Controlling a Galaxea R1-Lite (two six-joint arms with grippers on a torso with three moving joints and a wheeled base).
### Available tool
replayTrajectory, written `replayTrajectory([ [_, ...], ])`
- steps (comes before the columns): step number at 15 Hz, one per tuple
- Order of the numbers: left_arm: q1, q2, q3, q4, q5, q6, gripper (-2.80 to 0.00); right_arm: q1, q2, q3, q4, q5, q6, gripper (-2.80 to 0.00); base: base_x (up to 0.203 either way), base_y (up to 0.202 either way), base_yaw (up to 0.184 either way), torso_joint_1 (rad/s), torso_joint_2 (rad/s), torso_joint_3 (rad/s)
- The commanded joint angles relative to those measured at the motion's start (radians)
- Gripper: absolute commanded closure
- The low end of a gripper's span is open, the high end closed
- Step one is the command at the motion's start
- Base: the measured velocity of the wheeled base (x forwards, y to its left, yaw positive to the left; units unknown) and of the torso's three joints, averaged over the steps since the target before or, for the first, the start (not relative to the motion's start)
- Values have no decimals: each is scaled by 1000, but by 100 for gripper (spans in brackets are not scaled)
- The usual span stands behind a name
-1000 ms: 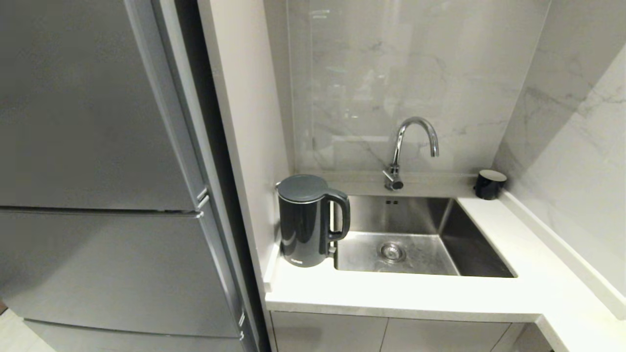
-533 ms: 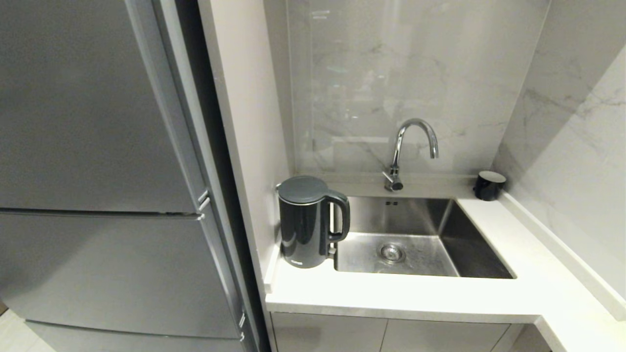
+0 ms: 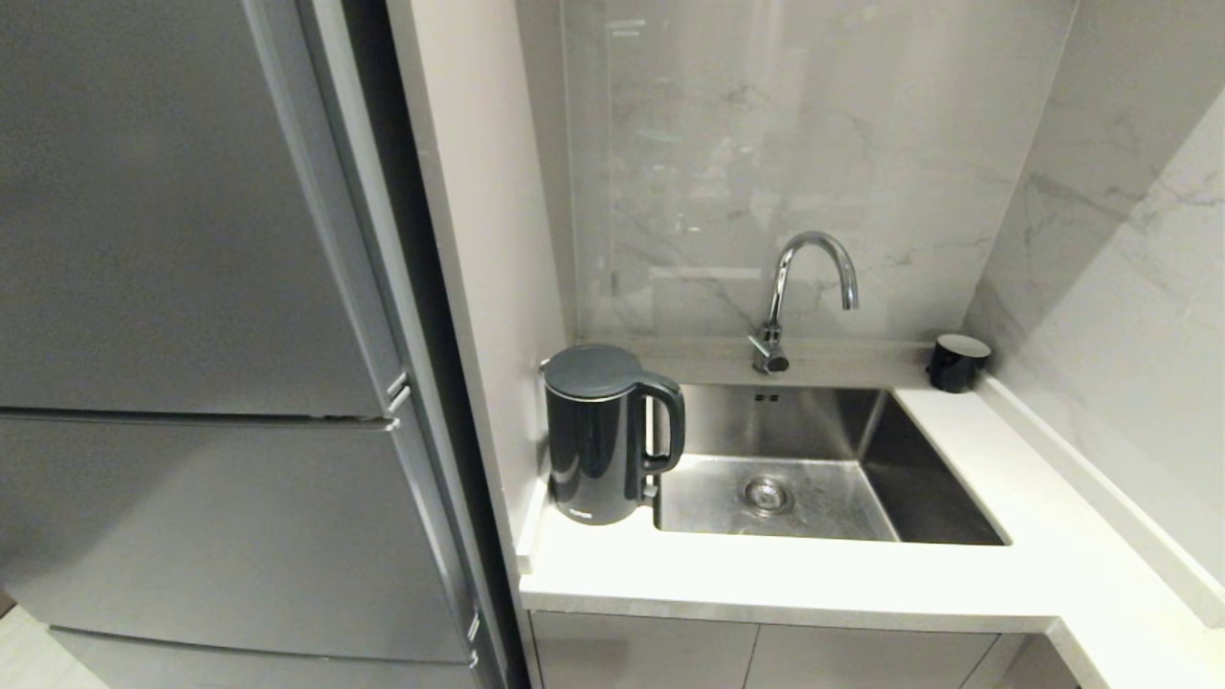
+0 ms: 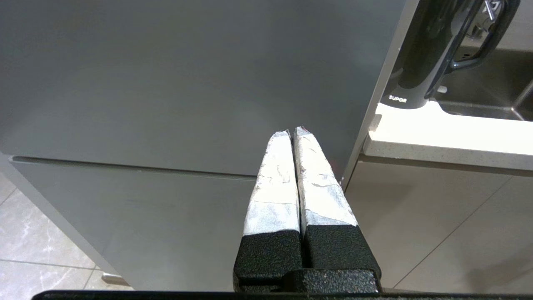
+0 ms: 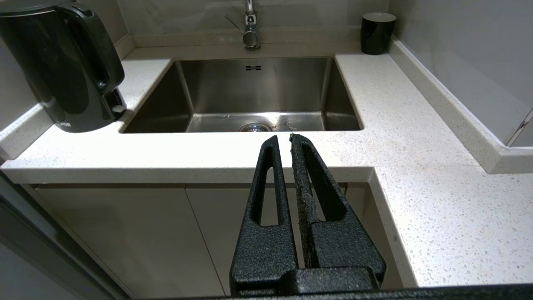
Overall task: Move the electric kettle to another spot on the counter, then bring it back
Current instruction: Grab the kettle
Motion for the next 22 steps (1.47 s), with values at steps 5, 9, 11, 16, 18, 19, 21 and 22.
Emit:
replayTrajectory([
  [5,0,2,0,0,0,-1,0,0,1,0,1,0,0,0,0,0,0,0,0,0],
  [9,0,2,0,0,0,-2,0,0,1,0,0,0,0,0,1,4,-15,1,0,0],
  [11,0,2,0,0,1,-1,0,0,1,0,0,0,0,0,6,6,-151,1,9,1],
  [16,0,2,0,0,2,-1,0,0,1,0,0,0,0,0,2,7,-172,1,5,7],
  [18,0,2,0,0,0,-1,0,0,1,0,0,0,0,0,3,8,-109,-4,10,5],
  [19,0,2,0,0,1,-1,0,0,1,0,0,0,0,0,0,0,0,0,0,0],
  [21,0,1,0,0,2,-4,0,0,1,0,0,0,0,0,0,0,0,0,0,0],
  [22,2,1,0,0,1,-3,0,0,1,0,0,0,0,0,0,0,0,0,0,0],
])
